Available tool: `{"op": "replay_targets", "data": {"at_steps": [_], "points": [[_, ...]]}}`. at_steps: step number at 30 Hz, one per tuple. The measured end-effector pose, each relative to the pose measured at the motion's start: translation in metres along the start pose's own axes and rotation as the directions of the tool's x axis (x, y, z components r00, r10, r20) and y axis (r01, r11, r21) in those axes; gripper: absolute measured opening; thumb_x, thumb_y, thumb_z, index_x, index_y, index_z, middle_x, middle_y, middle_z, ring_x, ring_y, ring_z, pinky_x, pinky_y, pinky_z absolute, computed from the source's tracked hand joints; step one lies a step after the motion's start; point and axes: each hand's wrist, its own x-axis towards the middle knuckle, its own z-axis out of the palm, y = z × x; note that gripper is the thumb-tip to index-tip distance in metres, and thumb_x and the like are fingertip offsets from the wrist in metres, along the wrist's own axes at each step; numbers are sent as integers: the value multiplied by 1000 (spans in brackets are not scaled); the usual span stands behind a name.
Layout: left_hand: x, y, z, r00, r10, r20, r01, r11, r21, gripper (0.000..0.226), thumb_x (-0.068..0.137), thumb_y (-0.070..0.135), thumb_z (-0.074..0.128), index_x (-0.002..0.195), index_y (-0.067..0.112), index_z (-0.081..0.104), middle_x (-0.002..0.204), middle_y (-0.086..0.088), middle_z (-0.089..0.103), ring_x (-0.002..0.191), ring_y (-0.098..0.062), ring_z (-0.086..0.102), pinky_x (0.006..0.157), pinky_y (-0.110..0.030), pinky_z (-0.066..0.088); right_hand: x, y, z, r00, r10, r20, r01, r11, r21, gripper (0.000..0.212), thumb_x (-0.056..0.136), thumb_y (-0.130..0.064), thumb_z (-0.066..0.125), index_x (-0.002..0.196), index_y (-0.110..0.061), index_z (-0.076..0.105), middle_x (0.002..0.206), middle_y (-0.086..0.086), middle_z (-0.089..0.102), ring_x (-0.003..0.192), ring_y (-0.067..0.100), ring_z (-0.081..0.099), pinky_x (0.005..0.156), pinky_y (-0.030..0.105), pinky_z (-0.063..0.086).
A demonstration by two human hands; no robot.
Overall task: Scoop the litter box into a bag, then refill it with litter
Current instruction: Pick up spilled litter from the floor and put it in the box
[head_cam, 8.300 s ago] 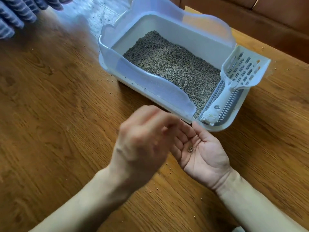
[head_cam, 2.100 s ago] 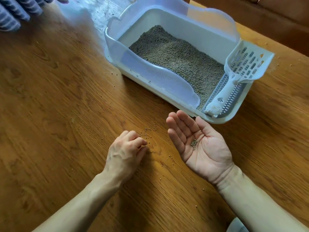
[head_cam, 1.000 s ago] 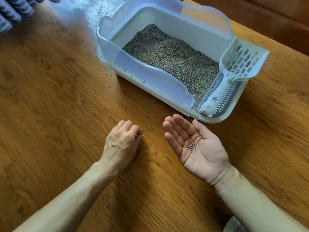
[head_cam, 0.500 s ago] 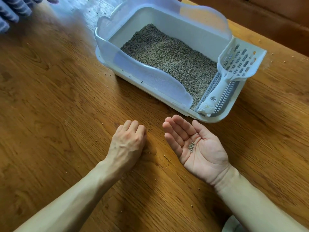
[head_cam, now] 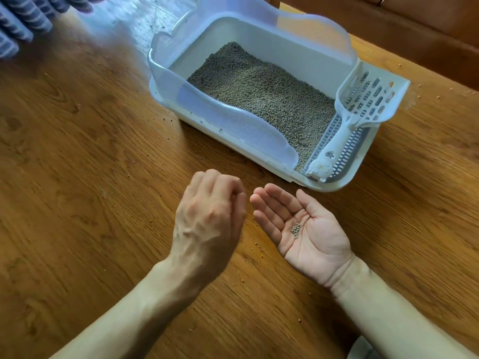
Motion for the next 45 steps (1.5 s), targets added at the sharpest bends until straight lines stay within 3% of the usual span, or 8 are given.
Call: {"op": "replay_targets", "data": {"at_steps": [3,7,13,18,23,31,39,45], "points": [[6,37,-9,985,168,25,-168,986,-15,13,98,15,58,90,10,67,85,-6,60,76,-26,52,67,-43,45,-3,6,5,996,88,1,-88,996,14,44,98,-32,42,113,0,68,113,18,69,111,27,64,97,40,52],[6,46,-7,950,296,98,-304,949,81,4,88,14,68,86,14,72,88,-2,66,83,-26,57,66,-44,41,-8,6,16,973,231,5,-231,970,70,56,93,-34,51,145,-14,42,148,8,42,139,21,36,120,34,17],[13,14,-36,985,68,-158,-86,990,-113,9,94,16,71,94,11,79,88,1,69,82,-20,59,75,-33,49,-7,1,13,999,14,48,-14,1000,-5,50,99,-31,36,115,6,66,116,24,67,113,33,64,96,44,52],[-4,-53,-16,942,-258,214,261,965,15,28,89,25,72,117,20,72,103,5,64,81,-6,62,71,-20,55,-6,-10,3,997,-43,63,44,999,-6,59,103,-35,26,116,7,65,122,25,63,118,34,60,99,45,50],[-21,-71,18,884,-202,422,138,974,177,46,90,27,71,135,21,61,125,-2,56,113,-18,52,92,-33,54,-4,-10,3,994,-23,109,22,1000,17,56,102,-34,29,116,6,65,122,24,64,118,34,60,97,45,51],[0,-67,42,899,-10,438,-81,979,188,9,93,8,64,88,13,69,81,0,54,69,-15,51,55,-31,53,-4,-11,-1,995,-2,103,2,1000,-3,52,101,-33,34,120,6,63,125,24,62,122,34,57,100,44,49],[7,-60,46,836,-76,543,-70,967,243,9,97,3,50,95,11,54,78,1,45,63,-14,45,57,-27,46,-5,-14,-1,997,-24,67,23,1000,10,51,98,-33,36,114,5,67,120,23,65,115,33,62,93,43,54],[17,-29,7,971,-179,157,192,979,-70,7,99,13,53,95,12,58,87,3,57,73,-9,52,67,-16,43,-6,-10,5,999,-36,20,37,999,-40,51,96,-34,38,103,4,71,113,23,69,106,32,67,88,41,56]]}}
